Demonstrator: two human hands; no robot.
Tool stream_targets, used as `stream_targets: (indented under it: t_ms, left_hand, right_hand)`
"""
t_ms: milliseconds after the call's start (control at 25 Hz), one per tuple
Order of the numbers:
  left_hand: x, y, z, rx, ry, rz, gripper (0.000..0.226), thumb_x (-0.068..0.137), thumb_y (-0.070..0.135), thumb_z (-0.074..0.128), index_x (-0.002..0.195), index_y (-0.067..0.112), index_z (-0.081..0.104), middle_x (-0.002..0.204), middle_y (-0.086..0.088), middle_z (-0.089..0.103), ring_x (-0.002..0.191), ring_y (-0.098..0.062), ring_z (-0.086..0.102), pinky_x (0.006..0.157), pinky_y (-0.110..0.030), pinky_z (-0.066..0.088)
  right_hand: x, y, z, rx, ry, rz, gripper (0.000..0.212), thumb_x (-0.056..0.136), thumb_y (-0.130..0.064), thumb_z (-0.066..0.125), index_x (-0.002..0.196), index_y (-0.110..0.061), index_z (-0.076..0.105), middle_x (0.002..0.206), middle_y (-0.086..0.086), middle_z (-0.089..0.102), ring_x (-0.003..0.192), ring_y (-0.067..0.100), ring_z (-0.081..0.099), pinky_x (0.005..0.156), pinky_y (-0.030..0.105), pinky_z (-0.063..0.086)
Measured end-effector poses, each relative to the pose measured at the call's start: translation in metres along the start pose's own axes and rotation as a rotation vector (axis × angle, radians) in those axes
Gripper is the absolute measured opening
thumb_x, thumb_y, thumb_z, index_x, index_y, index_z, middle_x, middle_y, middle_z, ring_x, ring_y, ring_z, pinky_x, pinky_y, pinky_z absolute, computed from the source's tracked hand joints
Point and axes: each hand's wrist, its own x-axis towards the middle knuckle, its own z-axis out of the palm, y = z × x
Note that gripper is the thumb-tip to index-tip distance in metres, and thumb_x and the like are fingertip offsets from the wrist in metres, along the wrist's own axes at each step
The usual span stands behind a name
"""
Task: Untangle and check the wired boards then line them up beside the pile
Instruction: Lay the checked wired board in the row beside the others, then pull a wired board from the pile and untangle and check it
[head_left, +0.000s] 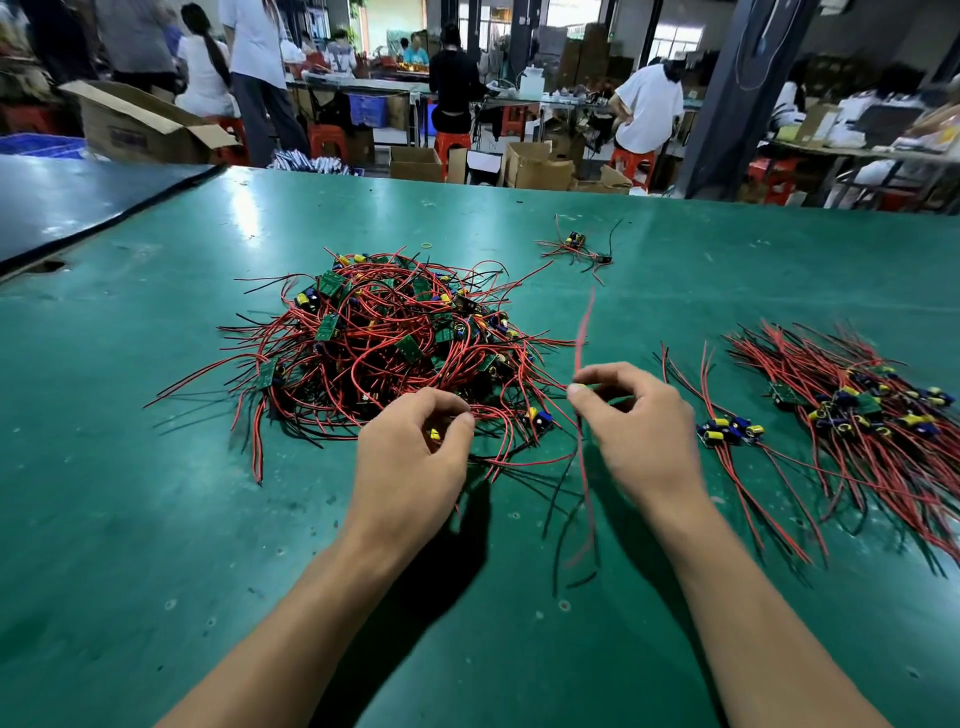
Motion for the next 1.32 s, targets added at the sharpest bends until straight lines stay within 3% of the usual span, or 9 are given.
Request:
stream_targets:
  t_ms: [200, 400, 480, 600, 720, 880, 1080, 1200, 1320]
  left_hand:
    - [-0.002, -0.009, 0.001, 0.365, -0.137, -0.013, 0.024, 0.084, 0.038, 0.068, 0.104, 0.027, 0.063, 0.093, 0.007, 0.052, 0.086, -0.02, 0.057, 0.079, -0.039, 0.051]
    - [-0.002, -0.009, 0.002, 0.389, -0.136, -0.019, 0.033, 0.087, 0.041, 0.063, 0.117, 0.029, 0.062, 0.096, 0.006, 0.053, 0.09, -0.022, 0.057, 0.08, -0.04, 0.051]
    - [-0.001, -0.01, 0.002, 0.392, -0.132, -0.02, 0.032, 0.089, 0.041, 0.06, 0.118, 0.027, 0.062, 0.094, 0.007, 0.055, 0.091, -0.021, 0.057, 0.081, -0.038, 0.051]
    - [-0.003, -0.008, 0.003, 0.396, -0.131, -0.005, 0.023, 0.09, 0.041, 0.058, 0.108, 0.028, 0.065, 0.088, 0.01, 0.056, 0.088, -0.019, 0.057, 0.076, -0.034, 0.05]
    - [-0.003, -0.009, 0.003, 0.389, -0.12, 0.003, 0.017, 0.089, 0.039, 0.06, 0.101, 0.029, 0.065, 0.089, 0.009, 0.063, 0.087, -0.019, 0.059, 0.074, -0.034, 0.05]
    - [-0.003, -0.011, 0.001, 0.37, -0.098, 0.025, 0.015, 0.088, 0.033, 0.062, 0.1, 0.026, 0.068, 0.088, 0.007, 0.067, 0.083, -0.018, 0.061, 0.074, -0.035, 0.053]
    - [-0.001, -0.011, 0.0, 0.314, -0.065, 0.044, 0.009, 0.086, 0.027, 0.065, 0.094, 0.024, 0.07, 0.089, 0.007, 0.068, 0.083, -0.017, 0.062, 0.075, -0.037, 0.053]
    - [-0.003, -0.011, 0.0, 0.343, -0.059, 0.037, 0.02, 0.086, 0.032, 0.066, 0.105, 0.027, 0.066, 0.094, 0.008, 0.062, 0.087, -0.019, 0.06, 0.076, -0.039, 0.053]
    - [-0.004, -0.01, -0.001, 0.418, -0.059, -0.015, 0.041, 0.085, 0.043, 0.065, 0.124, 0.032, 0.056, 0.102, 0.006, 0.052, 0.091, -0.021, 0.06, 0.076, -0.041, 0.054]
  right_hand:
    - [0.017, 0.023, -0.024, -0.29, -0.006, 0.14, 0.007, 0.084, -0.018, 0.073, 0.084, -0.024, 0.075, 0.073, -0.007, 0.068, 0.078, 0.016, 0.063, 0.069, 0.023, 0.037]
    - [0.017, 0.035, -0.028, -0.555, -0.029, 0.198, 0.015, 0.085, -0.022, 0.069, 0.099, -0.024, 0.077, 0.104, 0.006, 0.074, 0.1, 0.029, 0.064, 0.086, 0.032, 0.049]
    - [0.014, 0.032, -0.025, -0.674, 0.04, 0.109, 0.019, 0.088, -0.027, 0.069, 0.106, -0.025, 0.076, 0.11, 0.011, 0.068, 0.106, 0.035, 0.06, 0.091, 0.037, 0.047]
    - [0.005, 0.02, -0.005, -0.437, -0.024, -0.078, 0.016, 0.09, -0.022, 0.069, 0.102, -0.016, 0.077, 0.104, 0.011, 0.067, 0.094, 0.026, 0.065, 0.084, 0.024, 0.041]
    - [-0.007, 0.019, 0.016, -0.37, -0.132, -0.136, 0.016, 0.091, -0.015, 0.069, 0.104, -0.01, 0.077, 0.108, 0.01, 0.07, 0.105, 0.022, 0.063, 0.092, 0.018, 0.035]
    - [-0.001, 0.027, 0.01, -0.369, -0.047, -0.068, 0.023, 0.091, -0.014, 0.067, 0.112, -0.008, 0.075, 0.118, 0.012, 0.07, 0.117, 0.025, 0.06, 0.097, 0.019, 0.032]
    - [0.017, 0.039, -0.017, -0.358, 0.034, 0.062, 0.023, 0.092, -0.021, 0.066, 0.11, -0.011, 0.076, 0.116, 0.012, 0.072, 0.112, 0.025, 0.063, 0.099, 0.028, 0.041]
    - [0.015, 0.035, -0.018, -0.315, 0.045, 0.03, 0.018, 0.092, -0.021, 0.067, 0.104, -0.013, 0.077, 0.109, 0.008, 0.074, 0.103, 0.021, 0.064, 0.092, 0.023, 0.043]
    - [0.004, 0.02, -0.003, -0.233, 0.014, -0.079, 0.012, 0.091, -0.018, 0.069, 0.098, -0.013, 0.078, 0.097, 0.002, 0.075, 0.084, 0.009, 0.063, 0.076, 0.002, 0.037]
